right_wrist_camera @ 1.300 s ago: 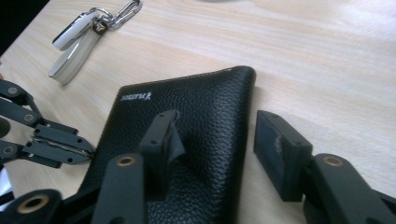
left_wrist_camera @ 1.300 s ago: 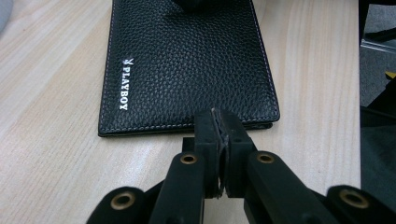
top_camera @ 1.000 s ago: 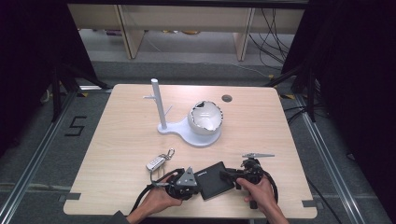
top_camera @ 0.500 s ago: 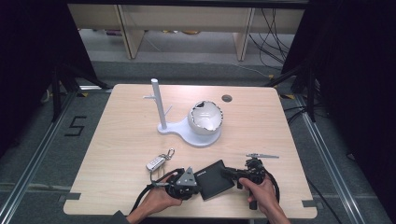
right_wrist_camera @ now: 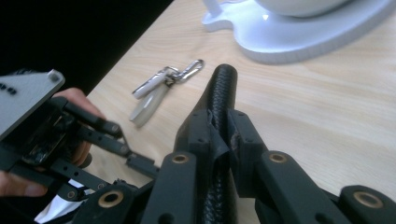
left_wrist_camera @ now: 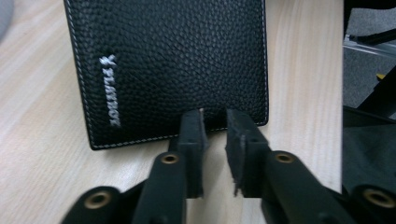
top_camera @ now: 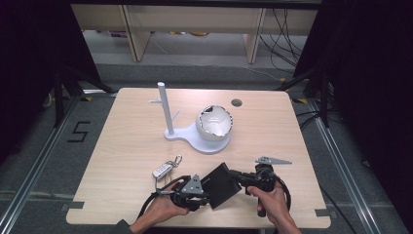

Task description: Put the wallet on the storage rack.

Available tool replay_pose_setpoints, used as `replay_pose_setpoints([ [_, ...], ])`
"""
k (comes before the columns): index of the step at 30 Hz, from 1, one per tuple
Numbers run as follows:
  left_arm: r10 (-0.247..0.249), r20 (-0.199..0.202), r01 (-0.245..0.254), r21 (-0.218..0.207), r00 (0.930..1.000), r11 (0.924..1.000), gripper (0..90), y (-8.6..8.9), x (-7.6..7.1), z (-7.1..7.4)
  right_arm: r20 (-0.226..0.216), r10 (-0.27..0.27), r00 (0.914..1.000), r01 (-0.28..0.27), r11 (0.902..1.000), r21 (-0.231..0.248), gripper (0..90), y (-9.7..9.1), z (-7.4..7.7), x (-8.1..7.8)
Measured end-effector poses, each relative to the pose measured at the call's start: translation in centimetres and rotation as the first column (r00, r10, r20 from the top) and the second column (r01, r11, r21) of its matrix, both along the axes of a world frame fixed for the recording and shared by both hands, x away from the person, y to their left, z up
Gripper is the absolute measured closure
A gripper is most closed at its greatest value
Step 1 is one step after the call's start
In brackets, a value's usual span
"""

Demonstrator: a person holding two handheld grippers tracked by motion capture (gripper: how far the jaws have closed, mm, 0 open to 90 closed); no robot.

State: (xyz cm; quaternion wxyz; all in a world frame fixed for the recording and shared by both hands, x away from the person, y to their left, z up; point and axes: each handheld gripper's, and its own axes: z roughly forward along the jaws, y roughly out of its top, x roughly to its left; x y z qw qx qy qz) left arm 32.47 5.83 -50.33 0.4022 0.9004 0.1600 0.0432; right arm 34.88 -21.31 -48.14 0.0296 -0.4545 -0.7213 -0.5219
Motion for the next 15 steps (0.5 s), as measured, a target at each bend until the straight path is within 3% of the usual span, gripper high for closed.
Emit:
replay_pose_setpoints([
  [4, 0.03, -0.004, -0.03, -0.02, 0.9995, 0.9993, 65.1, 0.8, -0.4, 0.7, 0.011, 0.024, 0.9997, -0.024, 0.9997, 0.0, 81.7, 0.4, 0.7, -0.2],
  [5, 0.037, -0.003, -0.038, -0.025, 0.9993, 0.999, 61.9, 1.1, -0.5, 1.0, -0.013, 0.025, 0.9996, -0.025, 0.9997, 0.008, 81.9, 0.7, 1.1, -0.5],
  [6, 0.054, -0.004, -0.054, -0.025, 0.9985, 0.9982, 55.0, 1.4, -0.8, 1.2, 0.045, 0.054, 0.9975, -0.054, 0.9985, 0.006, 82.1, 0.7, 1.5, -0.4],
  [8, 0.065, 0.012, -0.065, -0.03, 0.9978, 0.9975, 51.6, 2.2, -1.1, 1.6, 0.049, 0.057, 0.9972, -0.057, 0.9984, 0.003, 82.3, 0.8, 1.8, -0.4],
  [10, 0.071, 0.036, -0.071, 0.005, 0.9968, 0.9975, 46.1, 3.0, -1.3, 2.0, 0.067, 0.069, 0.9954, -0.069, 0.9976, -0.003, 82.5, 1.1, 2.6, -0.5],
  [11, 0.094, 0.041, -0.094, -0.007, 0.9947, 0.9955, 43.8, 3.3, -1.5, 2.1, 0.058, 0.068, 0.996, -0.069, 0.9976, 0.008, 82.6, 1.2, 3.1, -0.6],
  [13, 0.117, 0.05, -0.118, 0.003, 0.9918, 0.9931, 41.3, 4.3, -1.8, 2.3, 0.109, 0.075, 0.9912, -0.074, 0.9972, -0.013, 82.6, 1.1, 3.9, -0.2],
  [15, 0.132, 0.046, -0.131, -0.004, 0.9903, 0.9913, 38.5, 4.9, -2.0, 2.3, 0.121, 0.076, 0.9897, -0.076, 0.9971, -0.004, 82.6, 1.1, 5.0, 0.1],
])
